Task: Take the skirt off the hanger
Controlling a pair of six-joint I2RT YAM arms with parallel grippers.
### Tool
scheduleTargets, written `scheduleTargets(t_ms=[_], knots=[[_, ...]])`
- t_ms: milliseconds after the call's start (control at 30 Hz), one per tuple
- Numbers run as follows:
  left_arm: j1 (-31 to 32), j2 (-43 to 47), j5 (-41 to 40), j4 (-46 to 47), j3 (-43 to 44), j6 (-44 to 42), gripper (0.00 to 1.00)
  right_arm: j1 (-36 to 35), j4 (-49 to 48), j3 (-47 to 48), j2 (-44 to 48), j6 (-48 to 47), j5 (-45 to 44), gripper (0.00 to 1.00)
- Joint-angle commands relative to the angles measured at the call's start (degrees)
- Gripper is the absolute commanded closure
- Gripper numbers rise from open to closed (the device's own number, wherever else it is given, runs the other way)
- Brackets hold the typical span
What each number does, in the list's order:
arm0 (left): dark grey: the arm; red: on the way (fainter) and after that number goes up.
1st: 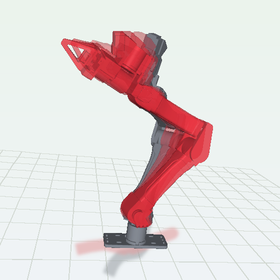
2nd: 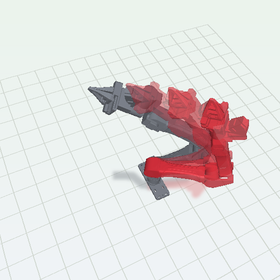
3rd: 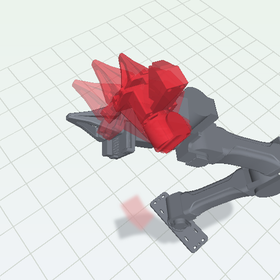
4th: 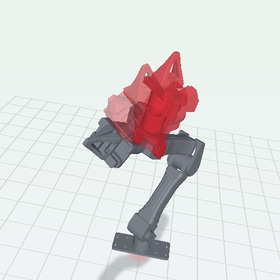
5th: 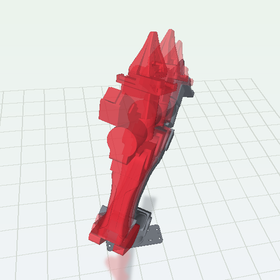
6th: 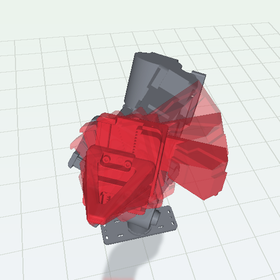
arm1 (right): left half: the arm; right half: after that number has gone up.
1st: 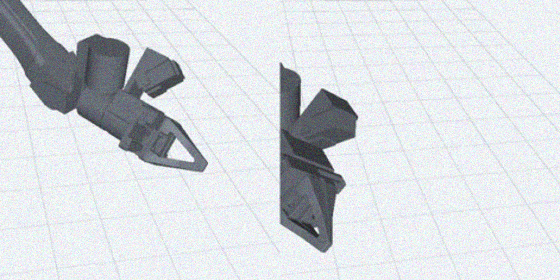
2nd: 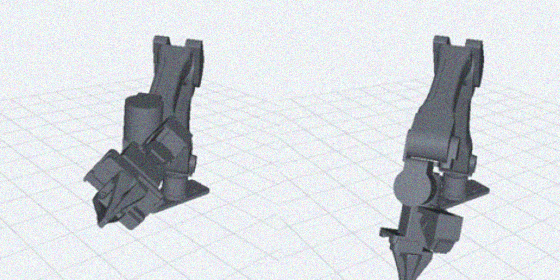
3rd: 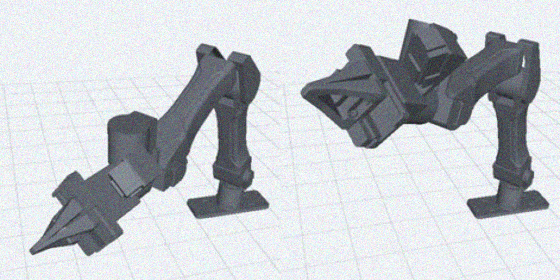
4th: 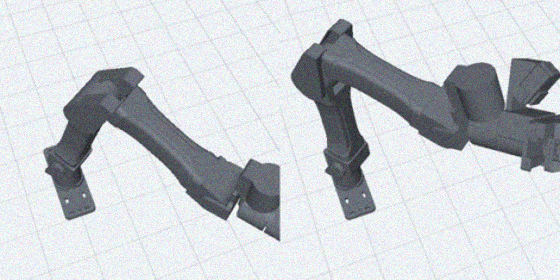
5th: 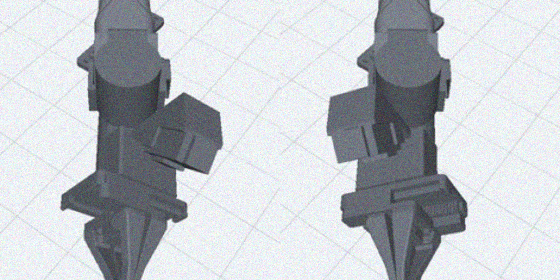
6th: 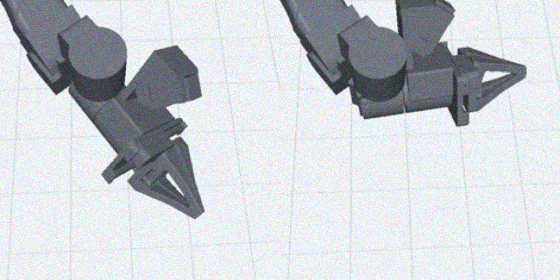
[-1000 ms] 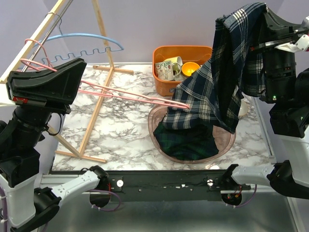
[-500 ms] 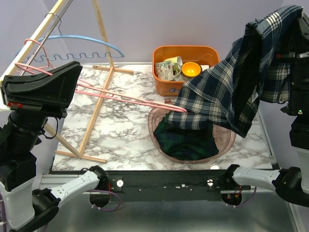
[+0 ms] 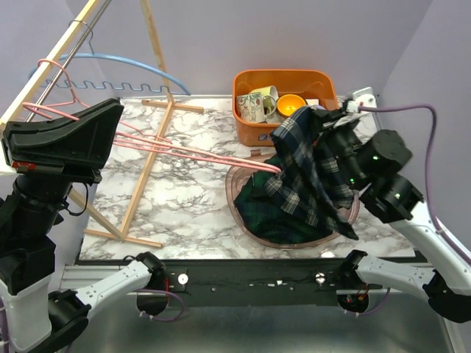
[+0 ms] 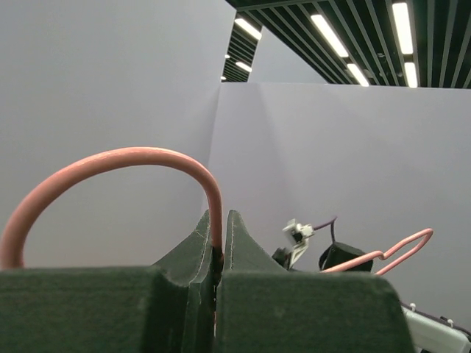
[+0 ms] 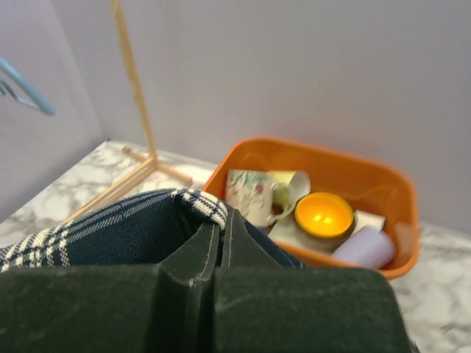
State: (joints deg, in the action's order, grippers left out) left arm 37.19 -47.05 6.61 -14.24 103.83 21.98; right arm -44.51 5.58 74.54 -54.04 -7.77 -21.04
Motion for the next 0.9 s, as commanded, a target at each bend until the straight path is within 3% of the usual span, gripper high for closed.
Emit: scheduleTargets(t_ms=[0, 300, 467, 667, 867], knots=[[-0.19, 0.81, -1.78, 1.67, -0.82, -1.23, 1.00, 0.04, -0.13, -2.38, -0.19, 19.68, 0.56, 0.99], [-0.19, 2.49, -4.59, 3.25, -3.72, -2.03, 1.00, 0.04, -3.90, -17.04, 4.99, 38.94, 0.48, 0.99], [-0.19, 2.31, -5.03, 3.17, -3.64, -2.29, 1.00, -0.05, -7.96, -32.96, 5.97, 41.35, -4.27, 0.99], [-0.19, 1.70, -5.21, 3.25, -4.08, -2.55, 1.00, 0.04, -13.76, -40.35, -5.09, 43.71, 4.32, 0.99], [-0.19, 1.08, -5.64, 2.81, -3.99, -3.08, 1.00, 0.04, -19.73, -44.22, -16.51, 49.42, 6.98, 0.99]])
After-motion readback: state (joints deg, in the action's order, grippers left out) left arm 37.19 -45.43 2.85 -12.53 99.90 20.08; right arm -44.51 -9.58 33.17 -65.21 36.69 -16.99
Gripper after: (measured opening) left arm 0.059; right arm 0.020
